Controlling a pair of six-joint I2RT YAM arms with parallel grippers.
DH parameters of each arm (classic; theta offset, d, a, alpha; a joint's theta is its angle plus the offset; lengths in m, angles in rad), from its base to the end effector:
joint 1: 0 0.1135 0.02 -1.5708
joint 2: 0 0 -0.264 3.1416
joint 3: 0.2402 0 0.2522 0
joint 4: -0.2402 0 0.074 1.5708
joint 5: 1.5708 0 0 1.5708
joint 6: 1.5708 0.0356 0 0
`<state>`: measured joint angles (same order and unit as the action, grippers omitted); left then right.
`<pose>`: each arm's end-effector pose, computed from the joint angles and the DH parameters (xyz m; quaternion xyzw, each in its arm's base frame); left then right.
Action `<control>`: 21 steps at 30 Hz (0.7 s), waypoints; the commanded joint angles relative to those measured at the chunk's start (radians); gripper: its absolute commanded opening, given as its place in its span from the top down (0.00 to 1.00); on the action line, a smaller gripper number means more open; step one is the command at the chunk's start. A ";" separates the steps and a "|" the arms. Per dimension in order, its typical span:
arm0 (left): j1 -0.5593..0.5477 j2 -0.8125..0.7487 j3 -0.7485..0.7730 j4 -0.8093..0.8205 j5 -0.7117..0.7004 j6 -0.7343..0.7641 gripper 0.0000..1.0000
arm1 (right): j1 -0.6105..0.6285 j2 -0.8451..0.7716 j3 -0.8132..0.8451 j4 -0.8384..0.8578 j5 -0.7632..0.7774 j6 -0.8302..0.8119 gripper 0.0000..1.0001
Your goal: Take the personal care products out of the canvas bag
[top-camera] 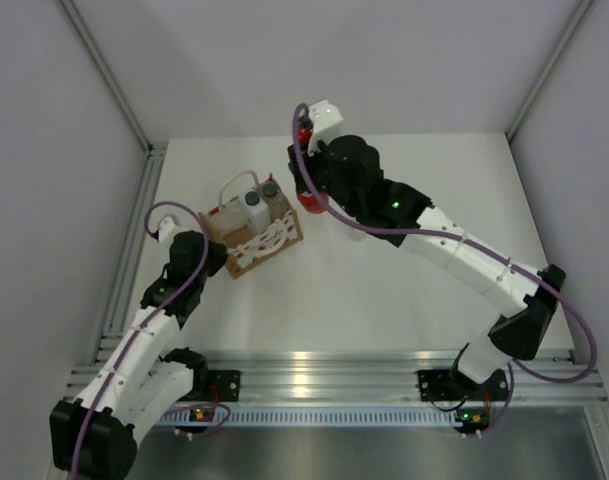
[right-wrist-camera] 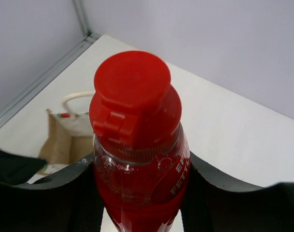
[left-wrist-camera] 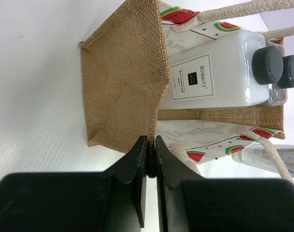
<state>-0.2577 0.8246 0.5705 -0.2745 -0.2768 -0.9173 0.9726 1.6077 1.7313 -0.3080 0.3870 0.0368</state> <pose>0.1828 -0.0381 0.2493 -0.3432 0.7904 -0.1737 0.4767 0.2198 0.2987 0.4474 -0.2308 0.7291 0.1737 0.6204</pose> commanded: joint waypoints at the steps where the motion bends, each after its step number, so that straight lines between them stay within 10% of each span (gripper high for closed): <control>1: 0.003 -0.024 0.011 -0.005 0.011 -0.002 1.00 | -0.126 -0.150 -0.012 0.095 0.009 -0.008 1.00; 13: 0.003 -0.019 0.015 -0.005 0.022 -0.002 1.00 | -0.671 -0.376 -0.488 0.398 -0.152 0.107 1.00; 21: 0.003 0.001 0.029 -0.005 0.025 0.003 1.00 | -0.769 -0.344 -0.775 0.730 -0.267 0.089 1.00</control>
<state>-0.2569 0.8211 0.5705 -0.2802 -0.2665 -0.9169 0.2016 1.2877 0.9737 0.0330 0.2070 0.1253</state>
